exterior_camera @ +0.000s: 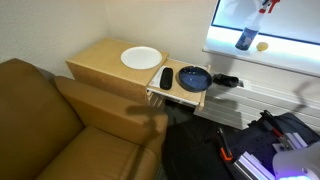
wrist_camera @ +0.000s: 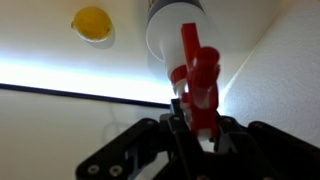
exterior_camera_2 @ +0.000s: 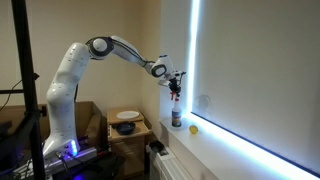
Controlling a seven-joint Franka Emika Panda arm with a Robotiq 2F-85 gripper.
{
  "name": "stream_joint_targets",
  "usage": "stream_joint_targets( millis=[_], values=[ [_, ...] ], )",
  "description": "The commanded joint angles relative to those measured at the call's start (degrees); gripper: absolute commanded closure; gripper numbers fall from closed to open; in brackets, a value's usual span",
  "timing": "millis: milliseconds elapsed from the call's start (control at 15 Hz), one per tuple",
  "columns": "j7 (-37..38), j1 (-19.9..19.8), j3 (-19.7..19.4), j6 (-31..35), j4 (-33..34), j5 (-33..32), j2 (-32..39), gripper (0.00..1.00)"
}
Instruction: Put the spray bottle on the window sill
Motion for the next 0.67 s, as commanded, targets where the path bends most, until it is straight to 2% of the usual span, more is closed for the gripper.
stream_joint_targets(
  millis=[0,600],
  values=[
    [-2.22,-0.78,1.41,0.64,0.05,-0.19,-0.16,0.94],
    [-5.63,-0.95,2.34,3.04,-3.08,-0.1,-0.83,0.94]
  ],
)
